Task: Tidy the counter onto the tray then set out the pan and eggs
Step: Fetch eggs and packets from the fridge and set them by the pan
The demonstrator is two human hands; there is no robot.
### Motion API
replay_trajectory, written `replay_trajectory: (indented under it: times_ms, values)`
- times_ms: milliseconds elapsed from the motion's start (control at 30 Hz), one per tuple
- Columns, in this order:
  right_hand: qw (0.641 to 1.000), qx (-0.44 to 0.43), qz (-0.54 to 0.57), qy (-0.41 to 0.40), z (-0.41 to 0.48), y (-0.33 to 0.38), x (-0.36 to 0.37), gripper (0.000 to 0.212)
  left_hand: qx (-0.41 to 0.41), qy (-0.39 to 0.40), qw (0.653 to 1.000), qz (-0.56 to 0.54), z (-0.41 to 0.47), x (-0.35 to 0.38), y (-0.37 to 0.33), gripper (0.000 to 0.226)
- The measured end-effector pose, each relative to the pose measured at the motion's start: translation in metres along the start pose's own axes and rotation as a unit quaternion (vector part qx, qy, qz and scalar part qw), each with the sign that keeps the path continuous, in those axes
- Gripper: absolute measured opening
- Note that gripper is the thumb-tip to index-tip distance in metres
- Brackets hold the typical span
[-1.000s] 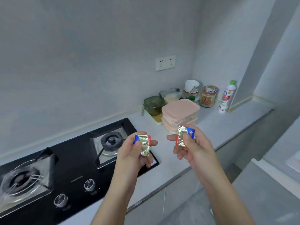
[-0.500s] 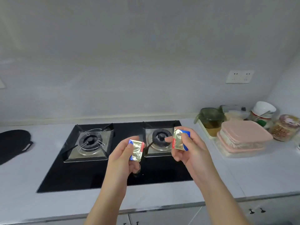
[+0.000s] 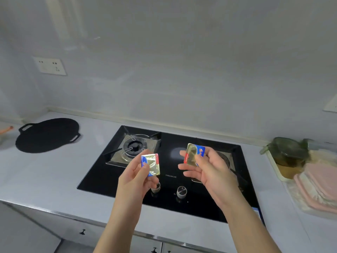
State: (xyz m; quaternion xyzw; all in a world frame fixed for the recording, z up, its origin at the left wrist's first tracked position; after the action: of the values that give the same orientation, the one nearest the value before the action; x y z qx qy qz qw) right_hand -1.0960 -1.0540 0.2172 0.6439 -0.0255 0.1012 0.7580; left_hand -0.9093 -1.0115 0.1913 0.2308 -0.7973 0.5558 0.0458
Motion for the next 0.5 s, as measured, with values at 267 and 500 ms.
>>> replay_trajectory:
  times_ms: [267,500]
  values:
    - [0.999,-0.003,-0.037,0.01,0.019,-0.024,0.109,0.018,0.019,-0.063,0.998,0.012,0.025,-0.113,-0.041,0.019]
    - [0.999,0.017,-0.01,0.029,0.021,-0.057,0.25,0.018,0.025,-0.108,0.994,-0.006,0.036,-0.252,-0.1,0.013]
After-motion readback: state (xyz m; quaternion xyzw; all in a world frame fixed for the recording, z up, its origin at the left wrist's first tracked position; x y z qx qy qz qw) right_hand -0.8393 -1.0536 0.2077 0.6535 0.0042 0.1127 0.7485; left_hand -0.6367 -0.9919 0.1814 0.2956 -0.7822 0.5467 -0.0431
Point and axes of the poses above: each hand's wrist, its own z-axis towards the middle knuckle, its own x-axis out of the palm, y = z × x, the point moved 9 cm from there along z, towards the middle knuckle, and after that the axes turned 14 degrees about -x, right-handed, at the moved point
